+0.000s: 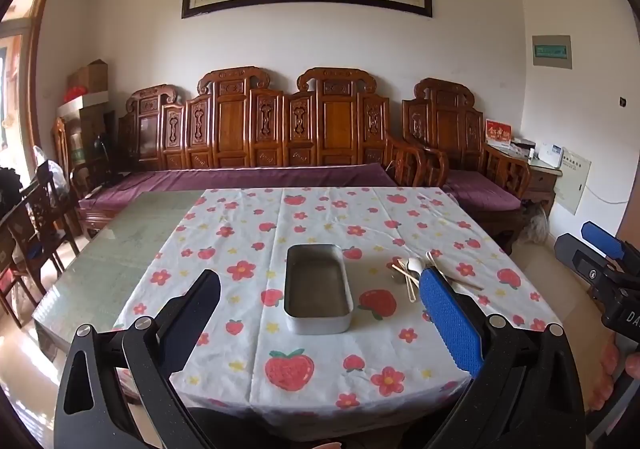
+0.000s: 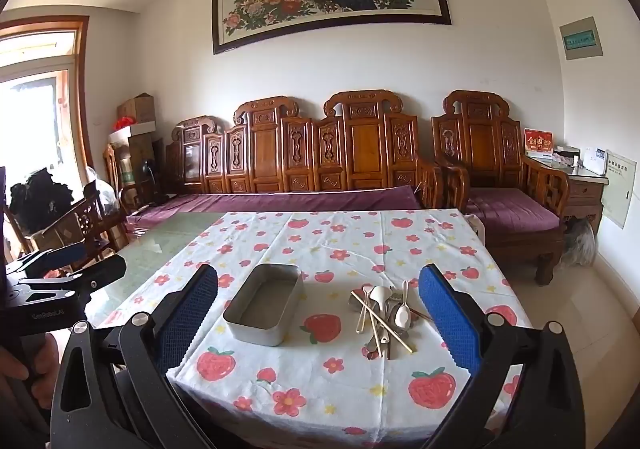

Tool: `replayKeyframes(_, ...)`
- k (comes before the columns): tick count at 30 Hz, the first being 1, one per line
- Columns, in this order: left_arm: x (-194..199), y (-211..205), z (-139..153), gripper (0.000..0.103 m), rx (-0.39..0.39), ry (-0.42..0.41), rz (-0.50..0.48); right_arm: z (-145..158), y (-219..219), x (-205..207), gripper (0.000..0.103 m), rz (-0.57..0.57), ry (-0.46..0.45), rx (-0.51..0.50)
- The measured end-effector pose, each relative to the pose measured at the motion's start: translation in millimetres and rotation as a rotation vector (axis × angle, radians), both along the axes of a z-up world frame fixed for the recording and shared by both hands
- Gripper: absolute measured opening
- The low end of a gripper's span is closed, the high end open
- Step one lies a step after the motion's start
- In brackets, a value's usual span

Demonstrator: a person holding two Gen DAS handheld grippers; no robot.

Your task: Organize utensils

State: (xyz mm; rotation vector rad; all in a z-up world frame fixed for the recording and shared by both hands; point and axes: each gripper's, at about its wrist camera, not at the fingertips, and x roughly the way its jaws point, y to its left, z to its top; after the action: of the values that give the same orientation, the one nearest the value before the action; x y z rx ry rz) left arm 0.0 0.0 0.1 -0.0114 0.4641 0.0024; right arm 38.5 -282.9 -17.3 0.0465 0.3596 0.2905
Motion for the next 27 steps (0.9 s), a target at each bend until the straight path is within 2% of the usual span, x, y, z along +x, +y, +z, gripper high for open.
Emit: replayKeyframes(27, -2.1, -1.4, 7.5, 0.097, -0.002, -0.022, 0.000, 0.6, -0.9, -0.5, 0.101, 0.000, -0.001, 0.005)
